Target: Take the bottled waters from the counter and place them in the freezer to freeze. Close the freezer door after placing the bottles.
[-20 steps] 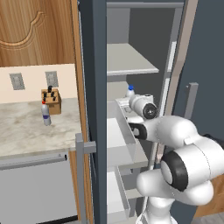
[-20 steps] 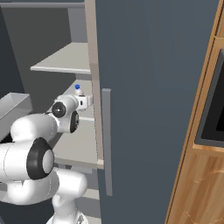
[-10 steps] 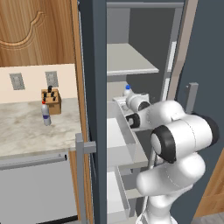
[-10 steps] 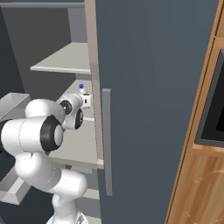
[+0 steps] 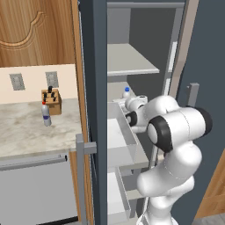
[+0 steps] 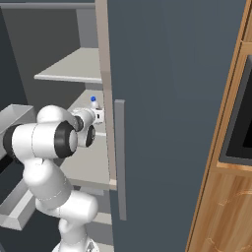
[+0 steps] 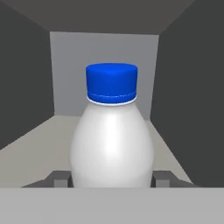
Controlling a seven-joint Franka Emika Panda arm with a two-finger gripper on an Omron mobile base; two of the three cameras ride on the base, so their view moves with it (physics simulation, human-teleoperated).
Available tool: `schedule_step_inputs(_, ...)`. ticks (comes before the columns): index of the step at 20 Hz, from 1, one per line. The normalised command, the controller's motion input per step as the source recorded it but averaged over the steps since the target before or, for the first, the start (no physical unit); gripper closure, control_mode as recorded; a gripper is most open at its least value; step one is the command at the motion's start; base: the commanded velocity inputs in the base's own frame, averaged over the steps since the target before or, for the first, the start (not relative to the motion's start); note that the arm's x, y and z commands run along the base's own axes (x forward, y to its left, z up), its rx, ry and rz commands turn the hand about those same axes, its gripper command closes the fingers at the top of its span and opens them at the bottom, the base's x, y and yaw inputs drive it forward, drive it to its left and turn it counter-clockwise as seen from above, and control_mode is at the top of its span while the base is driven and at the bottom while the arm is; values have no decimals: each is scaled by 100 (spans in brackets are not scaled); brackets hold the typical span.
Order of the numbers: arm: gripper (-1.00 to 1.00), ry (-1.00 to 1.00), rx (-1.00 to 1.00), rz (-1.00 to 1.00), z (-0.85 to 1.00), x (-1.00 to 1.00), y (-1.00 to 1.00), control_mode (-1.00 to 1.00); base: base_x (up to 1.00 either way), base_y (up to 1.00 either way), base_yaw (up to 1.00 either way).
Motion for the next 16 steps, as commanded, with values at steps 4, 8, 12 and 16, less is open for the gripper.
schedule_step_inputs(4, 100, 0, 0, 0, -19, 20, 0, -100, 0, 0, 0)
schedule_step_inputs(8, 100, 1, 0, 0, -22, 22, 0, -100, 0, 0, 0)
schedule_step_inputs(12, 100, 9, 0, 0, -24, 16, 0, -100, 0, 0, 0)
schedule_step_inputs(16, 100, 6, 0, 0, -24, 8, 0, -100, 0, 0, 0)
